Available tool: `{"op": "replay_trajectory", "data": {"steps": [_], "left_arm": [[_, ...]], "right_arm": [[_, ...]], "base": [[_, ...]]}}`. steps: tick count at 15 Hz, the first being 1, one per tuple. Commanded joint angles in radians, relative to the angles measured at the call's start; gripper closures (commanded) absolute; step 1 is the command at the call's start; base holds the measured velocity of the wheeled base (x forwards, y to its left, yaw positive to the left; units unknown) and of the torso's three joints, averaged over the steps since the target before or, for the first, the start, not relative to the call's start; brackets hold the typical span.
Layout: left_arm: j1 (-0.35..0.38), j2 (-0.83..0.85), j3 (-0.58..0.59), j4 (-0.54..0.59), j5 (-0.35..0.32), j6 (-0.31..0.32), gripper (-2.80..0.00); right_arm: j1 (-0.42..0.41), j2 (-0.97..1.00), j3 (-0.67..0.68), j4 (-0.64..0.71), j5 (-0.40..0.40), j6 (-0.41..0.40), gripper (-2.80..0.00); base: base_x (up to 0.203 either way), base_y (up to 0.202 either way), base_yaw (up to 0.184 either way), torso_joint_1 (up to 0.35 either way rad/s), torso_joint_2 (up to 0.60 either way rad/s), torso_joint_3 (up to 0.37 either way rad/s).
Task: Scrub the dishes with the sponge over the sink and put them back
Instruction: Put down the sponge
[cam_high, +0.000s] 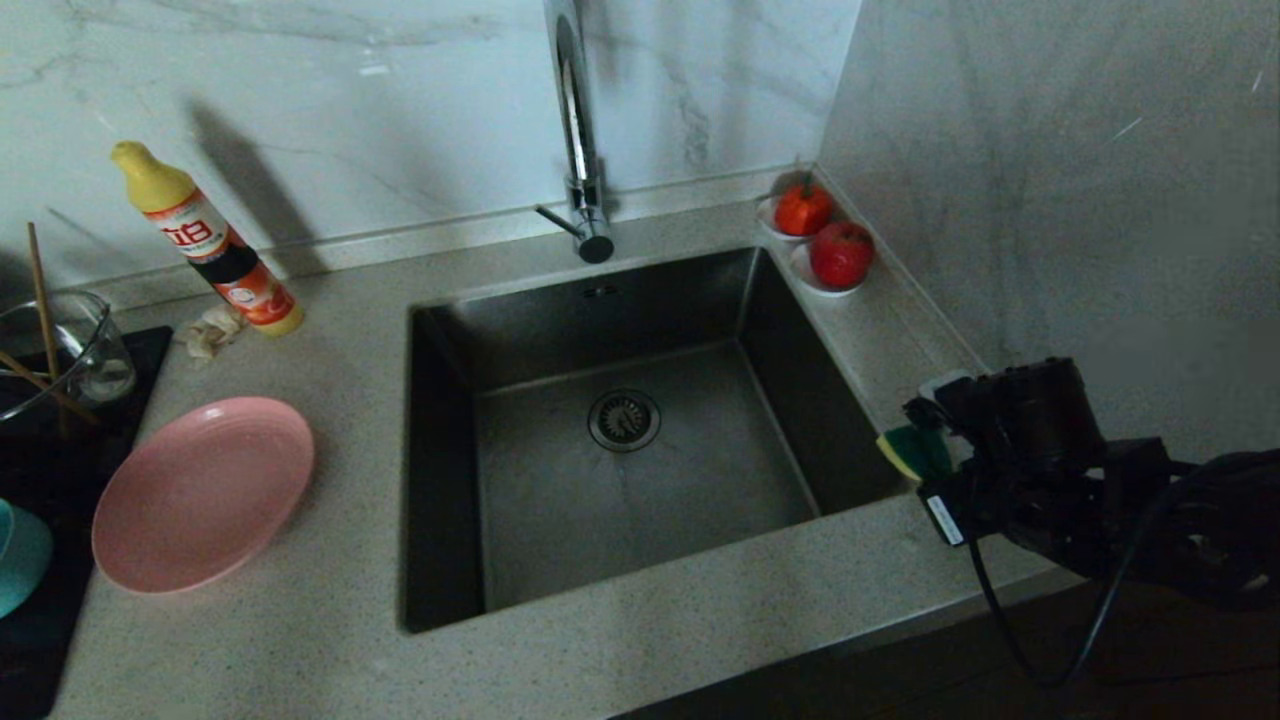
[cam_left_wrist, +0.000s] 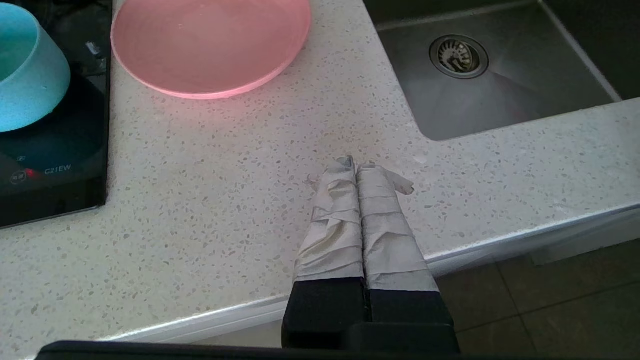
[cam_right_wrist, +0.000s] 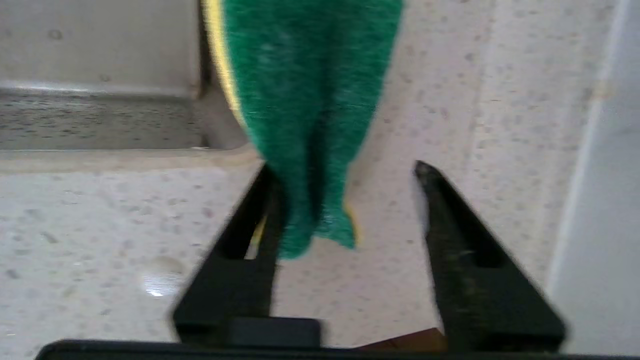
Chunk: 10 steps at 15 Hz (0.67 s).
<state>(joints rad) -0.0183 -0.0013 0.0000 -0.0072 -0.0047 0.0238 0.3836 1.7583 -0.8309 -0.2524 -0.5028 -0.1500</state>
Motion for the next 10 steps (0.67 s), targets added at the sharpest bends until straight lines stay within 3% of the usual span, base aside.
{"op": "replay_trajectory", "data": {"steps": [1, 10], "left_arm": [[0.0, -0.002, 0.0, 0.0, 0.0, -0.001, 0.0], [0.0, -0.002, 0.0, 0.0, 0.0, -0.001, 0.0]], "right_arm": [[-0.024, -0.003, 0.0, 0.002, -0.003, -0.009, -2.8], [-0.017, -0.096, 0.016, 0.021, 0.01, -0.01, -2.8]], "base": [[0.0, 0.0, 0.0, 0.0, 0.0, 0.0], [0.0, 0.0, 0.0, 0.0, 0.0, 0.0]]}}
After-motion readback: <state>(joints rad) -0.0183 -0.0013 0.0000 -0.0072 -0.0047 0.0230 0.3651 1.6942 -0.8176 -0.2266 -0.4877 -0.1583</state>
